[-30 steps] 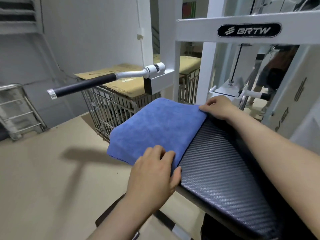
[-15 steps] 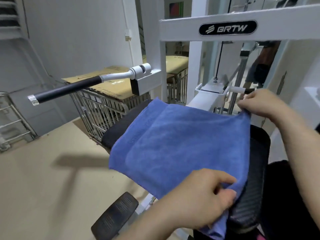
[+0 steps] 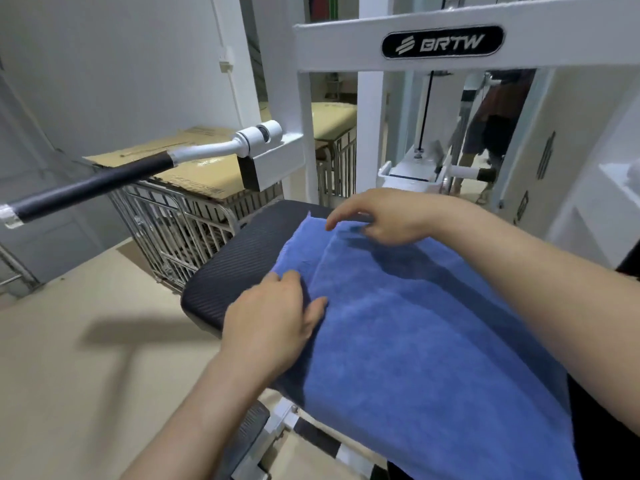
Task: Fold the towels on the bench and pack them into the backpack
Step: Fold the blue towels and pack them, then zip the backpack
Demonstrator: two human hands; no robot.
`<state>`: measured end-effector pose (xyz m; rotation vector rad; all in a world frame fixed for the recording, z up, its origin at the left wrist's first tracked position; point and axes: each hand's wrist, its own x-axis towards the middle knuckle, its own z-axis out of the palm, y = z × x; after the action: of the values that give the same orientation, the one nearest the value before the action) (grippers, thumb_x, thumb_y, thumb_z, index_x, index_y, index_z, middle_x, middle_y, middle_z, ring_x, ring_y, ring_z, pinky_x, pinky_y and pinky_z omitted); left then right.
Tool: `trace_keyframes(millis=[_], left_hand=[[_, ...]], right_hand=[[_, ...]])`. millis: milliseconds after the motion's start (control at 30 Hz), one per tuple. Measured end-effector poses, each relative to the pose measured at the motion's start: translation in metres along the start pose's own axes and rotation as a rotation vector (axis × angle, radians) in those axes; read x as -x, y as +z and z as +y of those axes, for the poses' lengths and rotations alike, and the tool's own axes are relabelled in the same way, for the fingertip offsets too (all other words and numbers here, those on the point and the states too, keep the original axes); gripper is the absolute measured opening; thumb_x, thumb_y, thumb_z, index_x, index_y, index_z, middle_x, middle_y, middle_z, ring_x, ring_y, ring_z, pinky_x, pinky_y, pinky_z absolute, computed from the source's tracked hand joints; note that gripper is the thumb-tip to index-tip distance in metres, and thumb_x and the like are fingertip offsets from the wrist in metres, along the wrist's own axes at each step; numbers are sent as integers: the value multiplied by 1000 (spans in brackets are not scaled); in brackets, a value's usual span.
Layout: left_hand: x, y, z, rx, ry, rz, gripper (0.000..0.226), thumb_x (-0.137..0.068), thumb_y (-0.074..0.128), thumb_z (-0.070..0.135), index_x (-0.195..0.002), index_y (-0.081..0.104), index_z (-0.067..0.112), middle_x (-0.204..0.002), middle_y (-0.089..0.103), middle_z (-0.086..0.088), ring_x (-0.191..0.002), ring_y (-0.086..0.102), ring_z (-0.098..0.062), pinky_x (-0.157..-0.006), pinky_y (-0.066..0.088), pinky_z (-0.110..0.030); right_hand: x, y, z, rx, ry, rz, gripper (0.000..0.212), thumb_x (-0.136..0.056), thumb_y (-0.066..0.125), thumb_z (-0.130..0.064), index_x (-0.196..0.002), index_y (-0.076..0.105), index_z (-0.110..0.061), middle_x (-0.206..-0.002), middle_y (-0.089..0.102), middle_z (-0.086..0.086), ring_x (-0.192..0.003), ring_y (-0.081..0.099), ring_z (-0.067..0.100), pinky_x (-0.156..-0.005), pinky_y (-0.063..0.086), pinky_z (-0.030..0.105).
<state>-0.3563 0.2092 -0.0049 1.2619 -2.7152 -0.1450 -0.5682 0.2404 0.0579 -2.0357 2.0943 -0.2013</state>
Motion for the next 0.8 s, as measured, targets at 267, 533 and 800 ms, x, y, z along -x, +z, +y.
trace_keyframes(millis=[267, 533, 800], left_hand=[[-5, -4, -4, 381, 36, 54, 25, -80, 59, 46, -73, 55, 23, -67, 62, 11, -70, 57, -10, -63, 42, -28], [8, 0, -20, 1096, 156, -309, 45, -78, 69, 22, -116, 54, 41, -100, 68, 2, -87, 62, -12, -89, 52, -44], [13, 2, -20, 957, 244, -288, 80, -78, 72, 23, -145, 31, 40, -143, 37, 31, -127, 32, 20, -107, 27, -7]], right_hand=[[-64, -6, 4, 125, 74, -238, 19, -75, 56, -8, -67, 61, -25, -58, 52, -13, -59, 49, 9, -54, 38, 19], [-74, -23, 21, -37, 147, -338, 18, -78, 69, -7, -92, 69, -18, -71, 59, -4, -68, 53, 14, -66, 41, 25], [-72, -27, 33, -419, 118, -330, 21, -83, 71, -3, -101, 71, -13, -77, 66, 2, -76, 56, 14, -80, 36, 34]])
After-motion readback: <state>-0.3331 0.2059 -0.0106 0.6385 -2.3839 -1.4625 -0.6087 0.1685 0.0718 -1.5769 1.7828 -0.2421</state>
